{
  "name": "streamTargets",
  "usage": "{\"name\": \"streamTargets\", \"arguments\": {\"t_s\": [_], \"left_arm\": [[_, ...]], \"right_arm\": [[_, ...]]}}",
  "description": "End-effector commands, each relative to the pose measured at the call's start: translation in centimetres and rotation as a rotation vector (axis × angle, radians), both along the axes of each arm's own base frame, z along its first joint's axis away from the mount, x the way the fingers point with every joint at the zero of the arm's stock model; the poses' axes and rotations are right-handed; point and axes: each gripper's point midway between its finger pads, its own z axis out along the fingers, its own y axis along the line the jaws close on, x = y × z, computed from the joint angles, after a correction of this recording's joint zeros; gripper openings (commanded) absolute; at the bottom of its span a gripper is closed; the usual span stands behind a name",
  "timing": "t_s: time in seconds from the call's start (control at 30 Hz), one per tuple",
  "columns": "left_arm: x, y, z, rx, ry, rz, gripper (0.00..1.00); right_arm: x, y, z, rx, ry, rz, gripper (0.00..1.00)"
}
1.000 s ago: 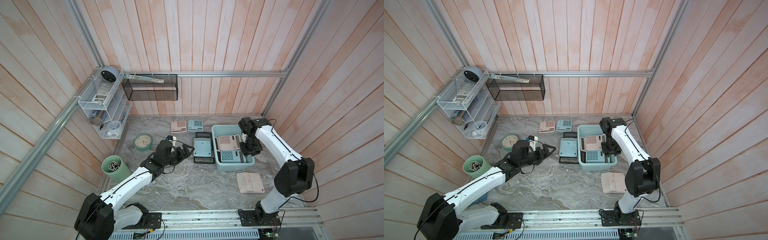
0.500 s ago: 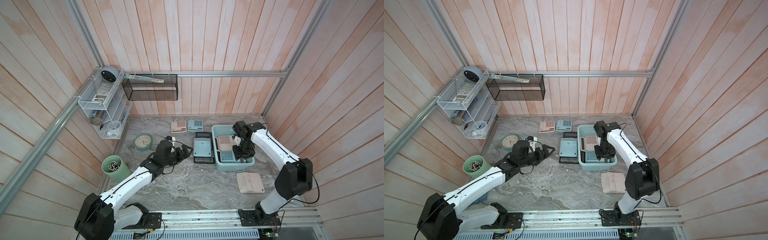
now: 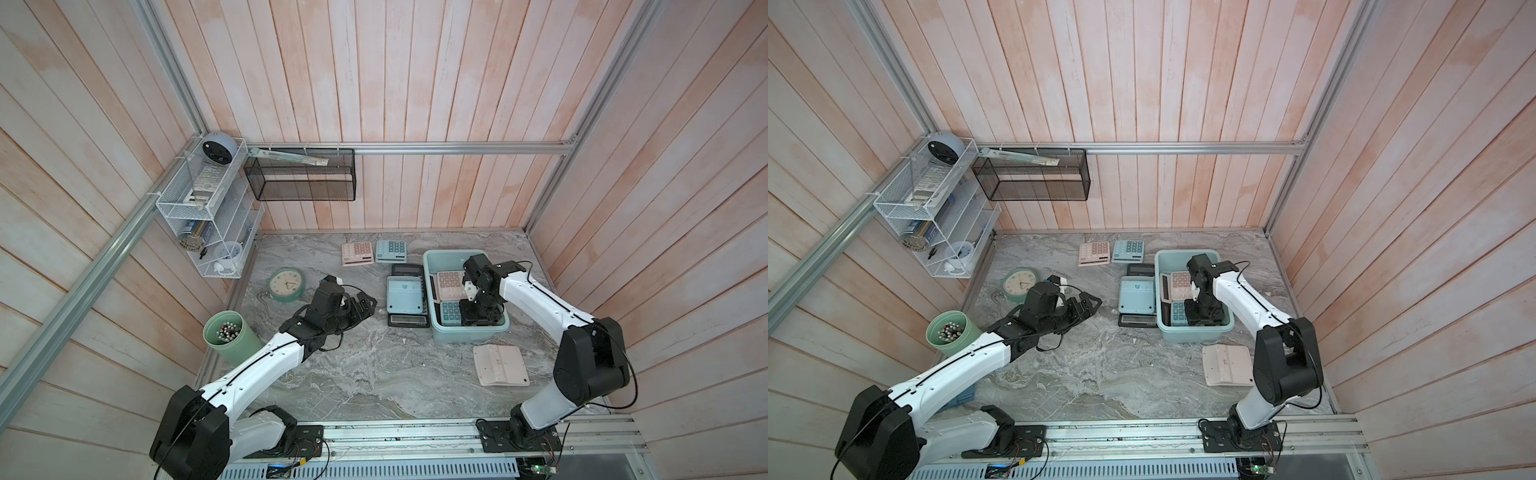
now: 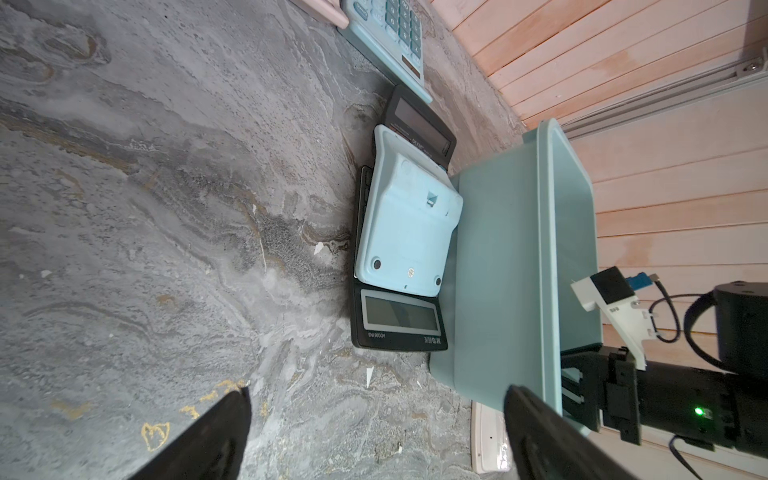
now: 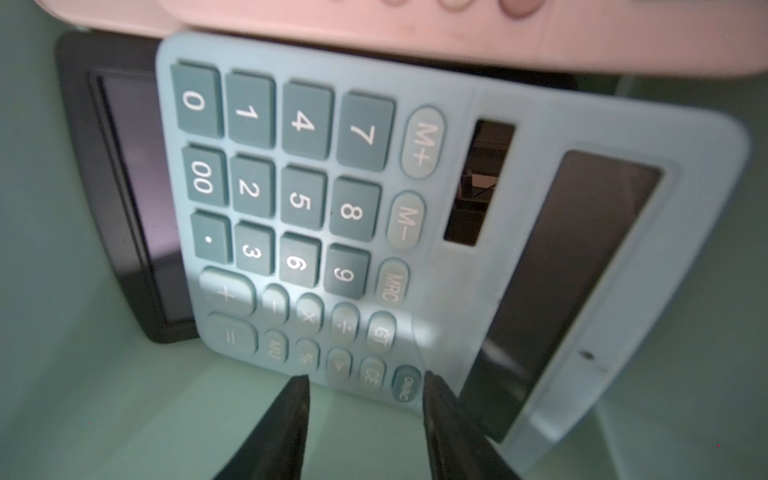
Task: Put the calculator in the storage box
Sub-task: Place the calculator in the storage box.
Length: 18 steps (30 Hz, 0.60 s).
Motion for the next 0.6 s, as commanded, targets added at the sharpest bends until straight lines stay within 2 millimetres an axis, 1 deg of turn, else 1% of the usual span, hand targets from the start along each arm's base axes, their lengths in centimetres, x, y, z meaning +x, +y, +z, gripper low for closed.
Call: {"name": "streamTargets", "arguments": {"t_s": [0.0, 0.07, 0.17, 0.23, 0.27, 0.37, 0.5, 0.57], "left_arm": [[0.2, 0.5, -0.9, 0.029, 0.016, 0.007, 1.0], [0.5, 0.7, -1.1, 0.025, 0.024, 0.011, 1.0], [1.0, 1.7, -0.8, 0.023, 0.025, 0.038, 1.0], [1.1, 2.1, -0.3, 0.026, 0.016, 0.046, 1.0], [1.2, 2.2, 0.1, 0.026, 0.009, 0.047, 1.0], [1.2, 1.9, 0.5, 0.011, 0.002, 0.036, 1.0], [1.2, 0.9, 0.2, -0.042, 0.019, 0.013, 1.0], [1.4, 0.2, -0.1, -0.06, 0.029, -0.002, 1.0]], "right_arm": [[-0.4, -0.2, 0.7, -0.008, 0.001, -0.005, 0.51], [-0.2, 0.0, 2.0, 0.014, -0.037, -0.007, 0.51], [0.1, 1.0, 4.7, 0.089, -0.116, 0.002, 0.51], [0.4, 1.5, 6.6, 0.136, -0.191, 0.005, 0.54], [0.5, 1.4, 7.3, 0.144, -0.225, -0.003, 0.59], [1.2, 0.4, 9.0, 0.143, -0.338, -0.085, 0.63], [1.9, -1.0, 10.8, 0.204, -0.486, -0.167, 0.66], [1.9, -1.5, 12.1, 0.261, -0.545, -0.204, 0.72]]}}
